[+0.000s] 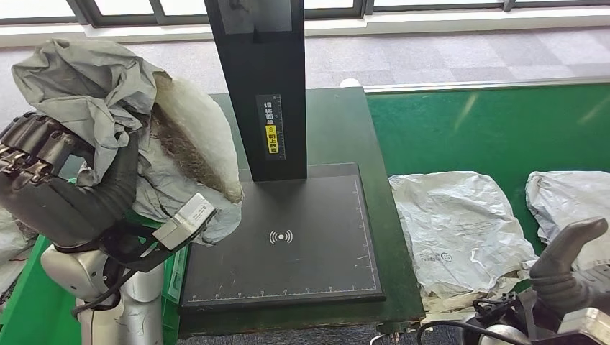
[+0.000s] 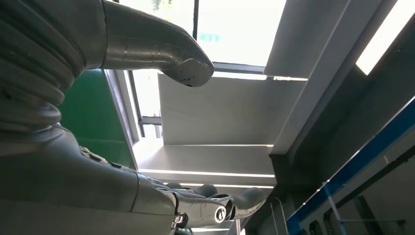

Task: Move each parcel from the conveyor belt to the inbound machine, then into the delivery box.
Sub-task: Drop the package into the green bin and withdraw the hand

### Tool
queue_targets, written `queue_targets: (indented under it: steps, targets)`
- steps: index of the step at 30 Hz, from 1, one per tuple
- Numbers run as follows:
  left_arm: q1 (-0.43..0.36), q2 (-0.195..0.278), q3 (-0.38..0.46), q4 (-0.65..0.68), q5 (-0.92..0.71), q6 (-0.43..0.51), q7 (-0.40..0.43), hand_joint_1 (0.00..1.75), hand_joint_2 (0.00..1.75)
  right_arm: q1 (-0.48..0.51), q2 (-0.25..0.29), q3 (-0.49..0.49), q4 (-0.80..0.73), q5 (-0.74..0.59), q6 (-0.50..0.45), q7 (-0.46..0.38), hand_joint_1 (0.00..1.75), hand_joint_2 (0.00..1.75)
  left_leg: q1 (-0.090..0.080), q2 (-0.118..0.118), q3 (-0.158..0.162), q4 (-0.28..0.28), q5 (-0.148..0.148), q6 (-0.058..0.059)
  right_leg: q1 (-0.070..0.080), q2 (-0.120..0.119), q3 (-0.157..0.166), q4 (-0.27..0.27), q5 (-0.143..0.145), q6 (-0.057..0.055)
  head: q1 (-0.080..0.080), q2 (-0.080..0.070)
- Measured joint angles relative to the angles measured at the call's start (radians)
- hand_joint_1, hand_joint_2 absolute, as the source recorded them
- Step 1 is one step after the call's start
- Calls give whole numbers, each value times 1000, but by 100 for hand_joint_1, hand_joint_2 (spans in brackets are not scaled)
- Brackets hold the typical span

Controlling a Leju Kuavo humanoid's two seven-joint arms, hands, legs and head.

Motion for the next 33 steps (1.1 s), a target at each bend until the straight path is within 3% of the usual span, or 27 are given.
queue_targets:
  steps: [6, 12, 15, 20, 29, 33]
  targets:
    - [13, 3, 227, 76, 127, -1, -72, 175, 175, 0, 0, 0, 0, 41, 0, 0, 0, 175, 0, 0, 0, 0, 0, 0, 0, 0, 0, 0, 0, 0, 0, 0]
    - [-66, -15, 600, 289, 282, -2, -331, 175, 175, 0, 1, 0, 0, 71, 0, 0, 0, 175, 0, 1, 1, 0, 1, -2, 1, 1, -1, 1, 1, -1, 0, 0]
    - [-92, -20, 733, 363, 302, -2, -390, 175, 175, 0, 1, 0, 1, 71, 0, 0, 0, 175, 0, 1, 1, 0, 2, -2, 1, 2, -1, 1, 1, -1, 0, 0]
    - [-114, -26, 832, 424, 306, -2, -397, 175, 175, 0, 1, 0, 1, 72, 0, 0, 0, 175, 0, 1, 0, 0, 1, -2, 0, 2, -1, 0, 1, -1, 0, 0]
    - [-138, -31, 893, 476, 272, -2, -393, 175, 175, -1, 2, 0, 9, 72, 0, 0, 0, 175, 0, 1, 0, 0, 1, -2, 1, 2, -1, 0, 1, -1, 0, 0]
    - [-143, -32, 900, 488, 263, -2, -382, 0, 175, -1, 2, 0, 14, 72, 0, 0, 0, 175, 0, 1, 0, 0, 1, -2, 1, 2, -1, 0, 1, -1, 0, 0]
